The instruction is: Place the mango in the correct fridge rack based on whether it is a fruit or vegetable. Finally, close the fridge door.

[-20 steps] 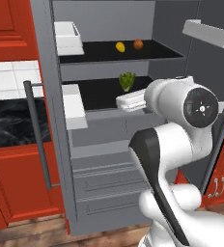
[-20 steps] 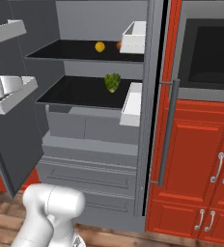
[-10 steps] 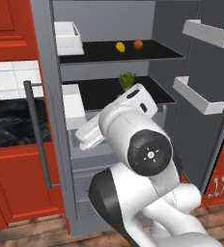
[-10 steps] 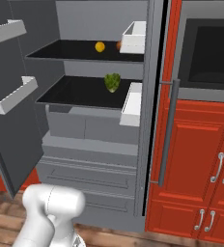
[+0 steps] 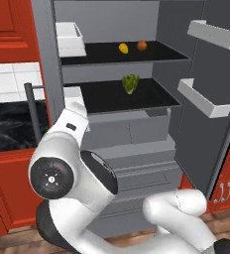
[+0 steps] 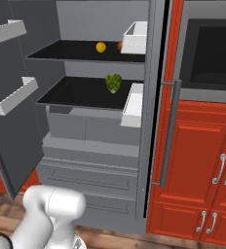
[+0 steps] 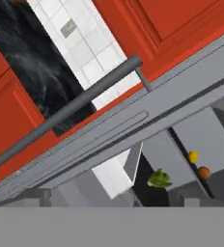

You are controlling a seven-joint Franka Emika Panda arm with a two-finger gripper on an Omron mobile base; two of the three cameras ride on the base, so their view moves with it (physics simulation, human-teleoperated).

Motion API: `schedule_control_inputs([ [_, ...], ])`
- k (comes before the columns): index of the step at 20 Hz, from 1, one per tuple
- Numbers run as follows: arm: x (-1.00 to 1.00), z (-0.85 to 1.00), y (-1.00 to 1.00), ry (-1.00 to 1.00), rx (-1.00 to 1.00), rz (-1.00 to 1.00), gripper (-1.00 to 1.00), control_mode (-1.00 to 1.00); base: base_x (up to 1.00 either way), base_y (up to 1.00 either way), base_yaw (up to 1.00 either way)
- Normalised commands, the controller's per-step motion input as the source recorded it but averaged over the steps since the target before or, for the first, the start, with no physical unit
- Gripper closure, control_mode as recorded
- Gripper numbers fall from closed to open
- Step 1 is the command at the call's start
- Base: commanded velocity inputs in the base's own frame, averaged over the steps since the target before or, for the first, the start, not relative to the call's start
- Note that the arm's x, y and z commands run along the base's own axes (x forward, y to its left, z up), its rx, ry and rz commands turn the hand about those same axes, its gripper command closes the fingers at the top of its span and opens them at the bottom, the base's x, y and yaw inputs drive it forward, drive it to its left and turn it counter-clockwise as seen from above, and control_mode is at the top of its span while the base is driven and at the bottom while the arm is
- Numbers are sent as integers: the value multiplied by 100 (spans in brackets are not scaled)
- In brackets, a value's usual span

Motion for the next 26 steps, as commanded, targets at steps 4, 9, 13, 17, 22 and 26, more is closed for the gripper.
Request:
schedule_control_inputs([
  [4,98,-69,100,23,-29,0,-100,-100,0,0,0],
  [9,99,-52,96,9,-24,3,-100,-100,0,0,0],
  [13,98,-29,46,0,-16,0,-100,-100,0,0,0],
  [17,85,-38,37,0,-12,-3,-100,-100,0,0,0],
  [22,54,-29,2,0,-9,-14,-100,-100,0,0,0],
  [26,39,-3,-53,0,-1,-19,-100,-100,0,0,0],
])
